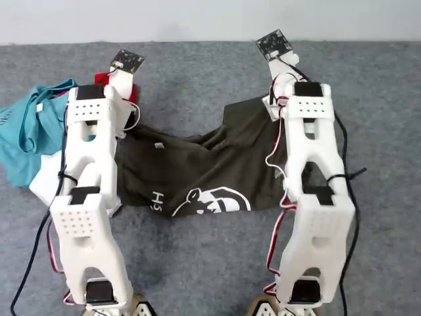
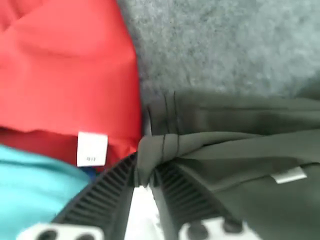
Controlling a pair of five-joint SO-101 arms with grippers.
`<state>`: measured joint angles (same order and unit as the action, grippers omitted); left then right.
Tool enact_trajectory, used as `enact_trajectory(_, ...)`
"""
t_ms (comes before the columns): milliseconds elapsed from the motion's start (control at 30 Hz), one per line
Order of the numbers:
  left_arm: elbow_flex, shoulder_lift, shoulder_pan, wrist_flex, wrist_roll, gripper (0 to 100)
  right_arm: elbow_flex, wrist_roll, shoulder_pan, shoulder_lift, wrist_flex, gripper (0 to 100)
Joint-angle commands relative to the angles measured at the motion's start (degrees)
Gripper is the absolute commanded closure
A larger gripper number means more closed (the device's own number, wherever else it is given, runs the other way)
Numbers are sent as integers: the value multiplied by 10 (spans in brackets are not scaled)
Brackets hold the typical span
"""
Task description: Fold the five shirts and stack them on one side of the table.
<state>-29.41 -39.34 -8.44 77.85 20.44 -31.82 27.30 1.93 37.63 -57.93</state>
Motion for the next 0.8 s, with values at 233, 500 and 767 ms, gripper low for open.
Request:
enact_trajectory(233, -148, -105, -1, -7, -43, 985, -221, -33, 4, 156, 8, 985)
enact_trajectory(500, -247, -157, 0, 47, -62, 985, -324, -33, 12, 216, -62, 831)
enact_trajectory(767, -353, -164, -2, 157, -62, 961, -483, -30, 24, 210, -278, 775)
